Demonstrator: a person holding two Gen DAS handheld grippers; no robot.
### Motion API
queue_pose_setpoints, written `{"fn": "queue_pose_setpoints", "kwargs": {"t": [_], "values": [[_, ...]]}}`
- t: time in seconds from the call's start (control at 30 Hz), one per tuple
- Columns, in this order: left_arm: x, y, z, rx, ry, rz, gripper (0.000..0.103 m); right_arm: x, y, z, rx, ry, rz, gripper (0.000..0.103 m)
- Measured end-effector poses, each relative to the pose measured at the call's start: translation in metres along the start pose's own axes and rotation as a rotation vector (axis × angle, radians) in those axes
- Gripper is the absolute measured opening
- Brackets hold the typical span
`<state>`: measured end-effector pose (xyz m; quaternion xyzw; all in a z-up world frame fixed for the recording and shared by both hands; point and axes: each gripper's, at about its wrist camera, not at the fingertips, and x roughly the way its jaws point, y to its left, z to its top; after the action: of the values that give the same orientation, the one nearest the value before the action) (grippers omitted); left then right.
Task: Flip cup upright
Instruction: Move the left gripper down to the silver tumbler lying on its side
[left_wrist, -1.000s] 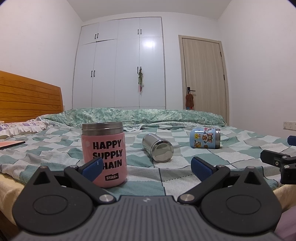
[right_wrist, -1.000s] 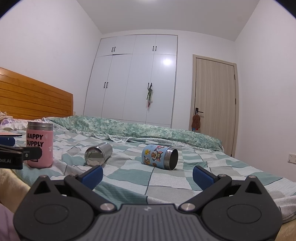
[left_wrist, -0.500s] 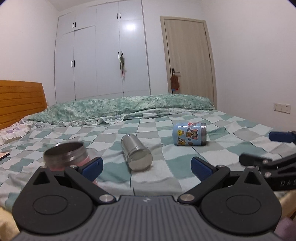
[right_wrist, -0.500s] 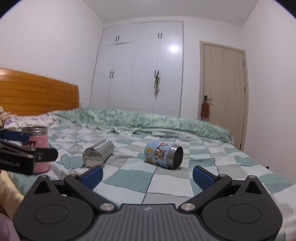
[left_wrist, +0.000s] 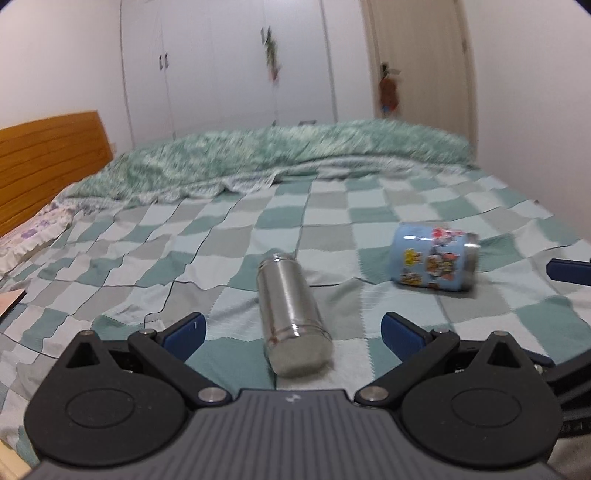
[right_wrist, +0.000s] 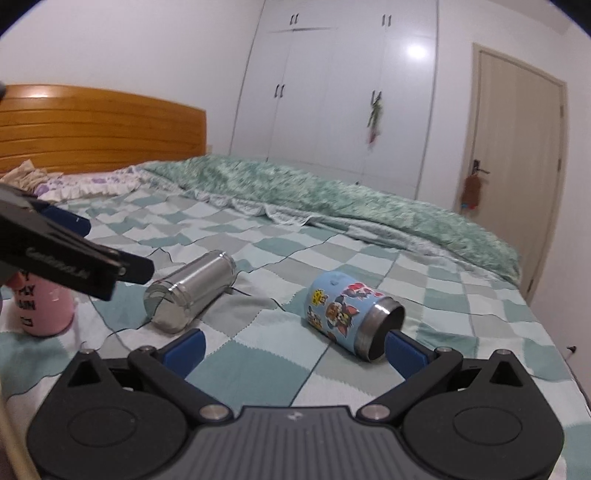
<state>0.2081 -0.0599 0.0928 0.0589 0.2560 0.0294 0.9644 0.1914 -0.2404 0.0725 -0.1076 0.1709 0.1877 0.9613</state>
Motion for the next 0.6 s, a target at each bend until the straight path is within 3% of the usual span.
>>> {"fn": "queue_pose_setpoints", "kwargs": {"t": [0.23,0.4,0.6], "values": [[0.053,0.0,0.025,-0.011,0.116,0.066,0.103,0.053,-0.019,0.018,-0.031,0.053,0.072,0.103],[0.096,-0.005,0.025,-0.021,0.22,0.103,0.103,0.079,-0.028,0.021,-0.057,0.088,0.087,0.103],[0.132,-0.006,0.025,-0.036,0.289,0.168,0.103,0.103,-0.046,0.021,-0.036,0.126,0.099,0.103]]}}
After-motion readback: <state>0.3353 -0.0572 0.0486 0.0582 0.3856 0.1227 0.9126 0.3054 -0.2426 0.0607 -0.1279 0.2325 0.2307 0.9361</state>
